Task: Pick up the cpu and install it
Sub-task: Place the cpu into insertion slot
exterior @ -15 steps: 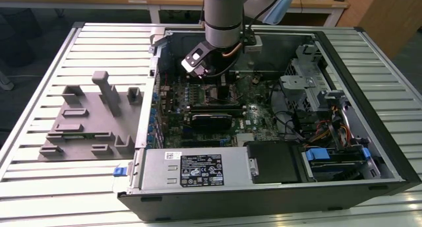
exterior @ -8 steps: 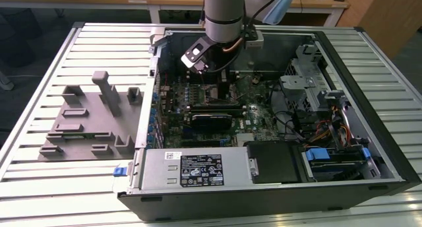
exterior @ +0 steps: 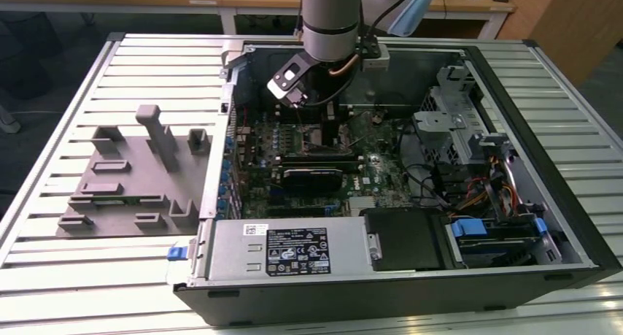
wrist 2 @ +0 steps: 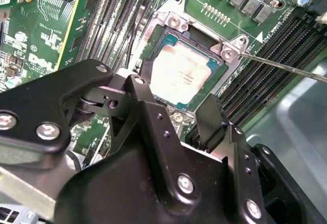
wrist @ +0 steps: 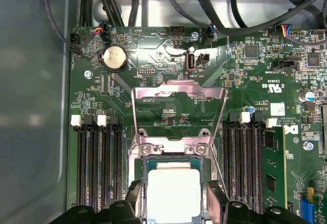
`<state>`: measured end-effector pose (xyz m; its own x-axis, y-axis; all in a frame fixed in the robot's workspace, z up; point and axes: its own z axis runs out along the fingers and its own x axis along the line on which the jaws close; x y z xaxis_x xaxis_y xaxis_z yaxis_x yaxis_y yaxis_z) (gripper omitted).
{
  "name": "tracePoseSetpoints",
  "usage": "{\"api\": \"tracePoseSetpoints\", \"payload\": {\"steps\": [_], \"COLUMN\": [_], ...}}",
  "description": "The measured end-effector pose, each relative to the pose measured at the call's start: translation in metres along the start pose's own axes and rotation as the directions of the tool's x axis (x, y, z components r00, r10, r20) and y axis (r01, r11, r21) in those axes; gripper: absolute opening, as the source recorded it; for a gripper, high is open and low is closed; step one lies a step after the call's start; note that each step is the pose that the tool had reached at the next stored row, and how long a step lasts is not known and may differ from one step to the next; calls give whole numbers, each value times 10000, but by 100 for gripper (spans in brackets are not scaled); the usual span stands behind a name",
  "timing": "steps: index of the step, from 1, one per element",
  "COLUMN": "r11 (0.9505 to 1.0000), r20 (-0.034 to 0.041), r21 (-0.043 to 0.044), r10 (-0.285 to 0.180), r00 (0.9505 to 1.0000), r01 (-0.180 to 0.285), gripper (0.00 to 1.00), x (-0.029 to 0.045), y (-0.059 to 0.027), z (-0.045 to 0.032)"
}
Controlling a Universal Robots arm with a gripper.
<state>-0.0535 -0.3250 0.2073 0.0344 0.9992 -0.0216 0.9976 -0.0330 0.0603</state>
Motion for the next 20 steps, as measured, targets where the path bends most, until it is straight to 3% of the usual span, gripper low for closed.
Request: {"api": "tracePoseSetpoints", "payload": {"steps": [2,4,7,9,10,14,20], "r11": [10000,10000,10000,10000,10000,10000,10000], "r20": [0,1,0,0,0,1,1], "r21": [0,0,0,0,0,0,0], "r10": [2,3,4,5,6,7,11], "r00": [10000,10000,10000,10000,10000,10000,10000], "r01": [-2,-3,-4,-5,-6,-7,-11], "gripper": [60,47,42,30,30,12,11], "x": [0,0,0,0,0,0,0], "y": [0,0,0,-1,-1,-1,-1], "z": [0,0,0,0,0,0,0]}}
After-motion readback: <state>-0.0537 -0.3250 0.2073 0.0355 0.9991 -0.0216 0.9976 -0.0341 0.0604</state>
